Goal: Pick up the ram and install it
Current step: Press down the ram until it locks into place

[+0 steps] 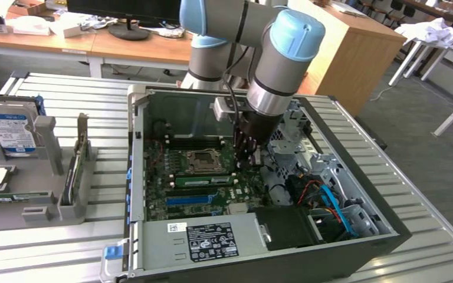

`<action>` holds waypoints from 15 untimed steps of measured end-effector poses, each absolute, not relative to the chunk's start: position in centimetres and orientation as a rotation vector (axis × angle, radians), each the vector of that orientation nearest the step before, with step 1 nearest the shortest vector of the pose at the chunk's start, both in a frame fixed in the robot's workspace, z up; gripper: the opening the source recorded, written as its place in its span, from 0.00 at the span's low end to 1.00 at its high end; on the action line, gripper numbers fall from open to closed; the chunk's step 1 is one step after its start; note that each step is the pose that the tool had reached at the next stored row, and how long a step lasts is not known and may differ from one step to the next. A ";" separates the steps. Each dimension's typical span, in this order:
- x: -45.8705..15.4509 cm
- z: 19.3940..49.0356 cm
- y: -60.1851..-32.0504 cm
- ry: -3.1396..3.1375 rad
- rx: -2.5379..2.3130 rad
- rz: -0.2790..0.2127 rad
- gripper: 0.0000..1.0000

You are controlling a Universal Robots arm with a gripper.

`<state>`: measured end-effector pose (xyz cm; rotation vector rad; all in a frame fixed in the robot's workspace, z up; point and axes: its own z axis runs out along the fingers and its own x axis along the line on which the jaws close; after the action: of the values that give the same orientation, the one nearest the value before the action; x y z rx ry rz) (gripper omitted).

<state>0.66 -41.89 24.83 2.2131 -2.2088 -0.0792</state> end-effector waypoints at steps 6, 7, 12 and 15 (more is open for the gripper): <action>0.7 24.3 -41.9 -2.209 2.213 -0.079 0.11; 0.7 24.3 -41.9 -2.209 2.213 -0.079 0.11; 0.7 24.3 -41.6 -2.209 2.213 -0.079 0.11; 0.7 24.2 -41.3 -2.209 2.213 -0.079 0.11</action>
<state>0.66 -41.28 24.22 2.2131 -2.2088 -0.0792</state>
